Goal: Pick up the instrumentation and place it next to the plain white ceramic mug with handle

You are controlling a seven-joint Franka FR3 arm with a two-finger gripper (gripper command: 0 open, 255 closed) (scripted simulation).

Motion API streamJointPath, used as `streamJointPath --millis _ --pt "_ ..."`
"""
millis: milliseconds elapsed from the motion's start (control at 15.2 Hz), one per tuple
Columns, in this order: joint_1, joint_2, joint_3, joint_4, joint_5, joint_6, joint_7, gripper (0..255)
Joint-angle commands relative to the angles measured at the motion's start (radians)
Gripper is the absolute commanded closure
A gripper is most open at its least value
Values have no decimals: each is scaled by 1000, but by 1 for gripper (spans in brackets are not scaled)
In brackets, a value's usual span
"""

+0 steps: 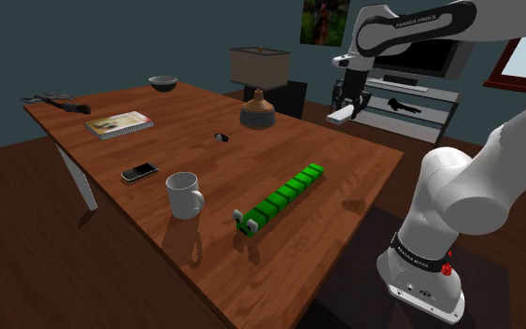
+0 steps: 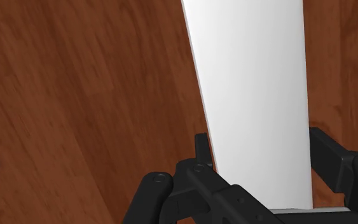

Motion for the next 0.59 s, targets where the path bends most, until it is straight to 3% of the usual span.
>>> streamJointPath --millis 0,528 --pt "12 2 29 -3 13 -3 35 255" --pt "104 84 136 7 100 29 194 255"
